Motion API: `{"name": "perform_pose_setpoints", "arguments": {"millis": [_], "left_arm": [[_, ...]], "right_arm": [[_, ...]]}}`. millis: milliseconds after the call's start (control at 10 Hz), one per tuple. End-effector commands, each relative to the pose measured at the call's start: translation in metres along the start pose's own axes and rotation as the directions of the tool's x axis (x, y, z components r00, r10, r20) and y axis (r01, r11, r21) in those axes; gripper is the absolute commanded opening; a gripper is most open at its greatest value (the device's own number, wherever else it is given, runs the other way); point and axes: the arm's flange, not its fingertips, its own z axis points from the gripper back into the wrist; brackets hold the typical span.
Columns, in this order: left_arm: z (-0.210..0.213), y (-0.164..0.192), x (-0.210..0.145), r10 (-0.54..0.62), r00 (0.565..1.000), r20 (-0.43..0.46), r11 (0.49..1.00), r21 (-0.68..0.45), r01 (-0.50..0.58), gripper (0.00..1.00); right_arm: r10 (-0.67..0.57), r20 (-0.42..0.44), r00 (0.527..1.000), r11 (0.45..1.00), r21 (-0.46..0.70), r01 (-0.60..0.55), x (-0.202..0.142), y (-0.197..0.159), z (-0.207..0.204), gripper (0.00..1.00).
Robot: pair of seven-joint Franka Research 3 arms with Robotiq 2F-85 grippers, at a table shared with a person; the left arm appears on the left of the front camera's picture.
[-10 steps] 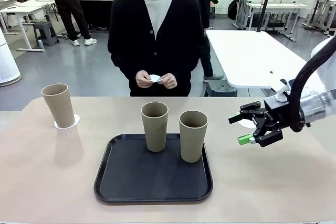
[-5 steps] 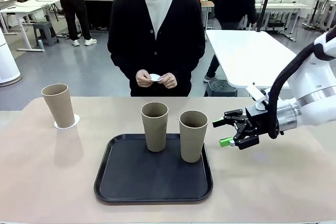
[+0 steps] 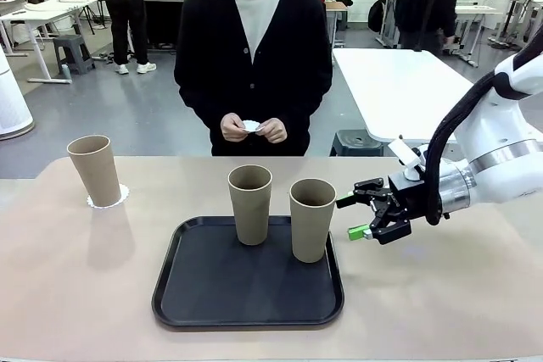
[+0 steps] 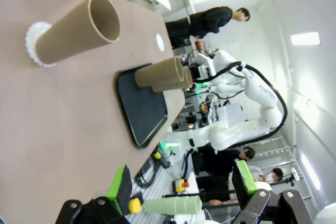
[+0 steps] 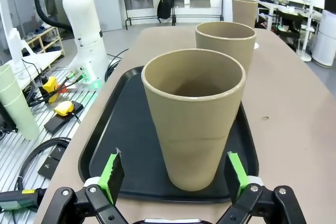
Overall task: Place coasters on the table and set cups on them.
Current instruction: Take one Reusable plastic cup from the Flat Tray and place it on a coaster set by the human.
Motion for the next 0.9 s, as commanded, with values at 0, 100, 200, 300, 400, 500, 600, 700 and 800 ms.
{"name": "perform_pose_setpoints", "arguments": {"millis": [0, 100, 200, 300, 400, 500, 600, 700, 800], "left_arm": [[0.002, -0.003, 0.0, 0.004, 1.0, 0.004, 1.0, -0.007, -0.004, 1.0], [0.002, -0.003, 0.0, 0.004, 1.0, 0.004, 1.0, -0.007, -0.004, 1.0], [0.002, -0.003, 0.0, 0.004, 1.0, 0.004, 1.0, -0.007, -0.004, 1.0], [0.002, -0.003, 0.0, 0.004, 1.0, 0.004, 1.0, -0.007, -0.004, 1.0], [0.002, -0.003, 0.0, 0.004, 1.0, 0.004, 1.0, -0.007, -0.004, 1.0], [0.002, -0.003, 0.0, 0.004, 1.0, 0.004, 1.0, -0.007, -0.004, 1.0], [0.002, -0.003, 0.0, 0.004, 1.0, 0.004, 1.0, -0.007, -0.004, 1.0], [0.002, -0.003, 0.0, 0.004, 1.0, 0.004, 1.0, -0.007, -0.004, 1.0], [0.002, -0.003, 0.0, 0.004, 1.0, 0.004, 1.0, -0.007, -0.004, 1.0]], "right_arm": [[0.036, 0.016, 0.999, 0.999, -0.018, -0.036, -0.009, -0.009, -0.013, 1.0], [0.039, 0.012, 0.999, 0.999, -0.01, -0.039, -0.011, -0.01, -0.018, 1.0], [0.045, 0.011, 0.999, 0.999, -0.014, -0.045, -0.013, -0.012, -0.022, 1.0], [0.044, 0.012, 0.999, 0.999, -0.016, -0.044, -0.014, -0.015, -0.025, 1.0], [0.044, 0.015, 0.999, 0.999, -0.019, -0.043, -0.015, -0.017, -0.028, 1.0], [0.045, 0.016, 0.999, 0.999, -0.024, -0.044, -0.016, -0.019, -0.032, 1.0], [0.047, 0.018, 0.999, 0.999, -0.026, -0.046, -0.016, -0.02, -0.036, 1.0], [0.046, 0.02, 0.999, 0.999, -0.026, -0.045, -0.016, -0.021, -0.038, 1.0], [0.044, 0.019, 0.999, 0.999, -0.024, -0.043, -0.017, -0.022, -0.041, 1.0]]}}
